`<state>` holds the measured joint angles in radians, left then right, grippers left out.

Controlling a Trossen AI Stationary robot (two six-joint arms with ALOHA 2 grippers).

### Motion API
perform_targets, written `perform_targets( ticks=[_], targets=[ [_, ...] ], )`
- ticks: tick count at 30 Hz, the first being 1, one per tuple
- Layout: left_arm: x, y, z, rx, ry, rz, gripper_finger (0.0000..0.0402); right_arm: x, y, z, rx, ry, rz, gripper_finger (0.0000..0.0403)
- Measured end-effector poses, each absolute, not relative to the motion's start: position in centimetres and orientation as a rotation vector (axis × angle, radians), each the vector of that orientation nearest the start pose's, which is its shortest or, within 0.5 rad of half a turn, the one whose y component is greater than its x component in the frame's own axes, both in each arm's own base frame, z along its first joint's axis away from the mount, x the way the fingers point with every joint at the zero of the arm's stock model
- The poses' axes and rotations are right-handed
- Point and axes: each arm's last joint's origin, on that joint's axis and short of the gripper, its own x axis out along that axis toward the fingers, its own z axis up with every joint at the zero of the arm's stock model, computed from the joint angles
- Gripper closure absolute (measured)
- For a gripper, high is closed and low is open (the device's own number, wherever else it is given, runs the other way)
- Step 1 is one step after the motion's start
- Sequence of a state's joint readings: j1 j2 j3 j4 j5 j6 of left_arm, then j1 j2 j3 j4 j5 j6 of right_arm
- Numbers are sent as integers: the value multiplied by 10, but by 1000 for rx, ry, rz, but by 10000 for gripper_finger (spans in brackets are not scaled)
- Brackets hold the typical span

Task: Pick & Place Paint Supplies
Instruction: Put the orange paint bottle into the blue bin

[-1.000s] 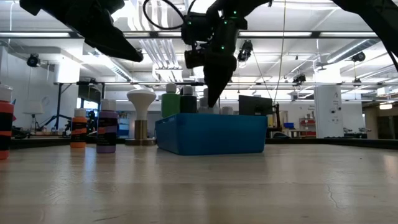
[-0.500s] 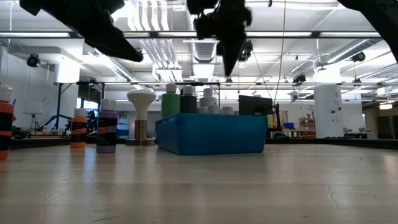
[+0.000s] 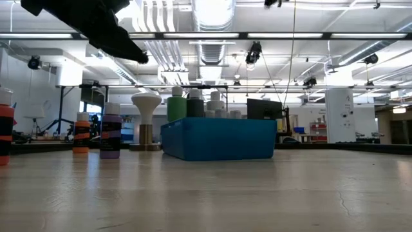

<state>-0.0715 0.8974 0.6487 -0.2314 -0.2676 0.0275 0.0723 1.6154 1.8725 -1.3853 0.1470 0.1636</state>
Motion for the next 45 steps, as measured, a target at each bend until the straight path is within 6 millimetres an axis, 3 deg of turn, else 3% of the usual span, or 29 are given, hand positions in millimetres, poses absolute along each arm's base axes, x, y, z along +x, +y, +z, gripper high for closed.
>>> perform_targets(
  ticks=[4,9,15,24,36,45],
  targets=[
    [192,-6,263,113,478,206,87,256,27,407,52,842,-97,386],
    [193,-6,265,112,463,207,87,214,24,389,103,634,-12,394],
    [195,-5,269,113,412,216,87,175,20,351,89,521,4,394],
    [197,-3,274,131,357,293,87,124,13,315,9,416,35,394],
    [191,-2,279,135,430,353,87,66,6,278,-2,259,42,394],
    [167,2,312,-1,631,479,87,42,3,286,-13,105,43,394]
  ],
)
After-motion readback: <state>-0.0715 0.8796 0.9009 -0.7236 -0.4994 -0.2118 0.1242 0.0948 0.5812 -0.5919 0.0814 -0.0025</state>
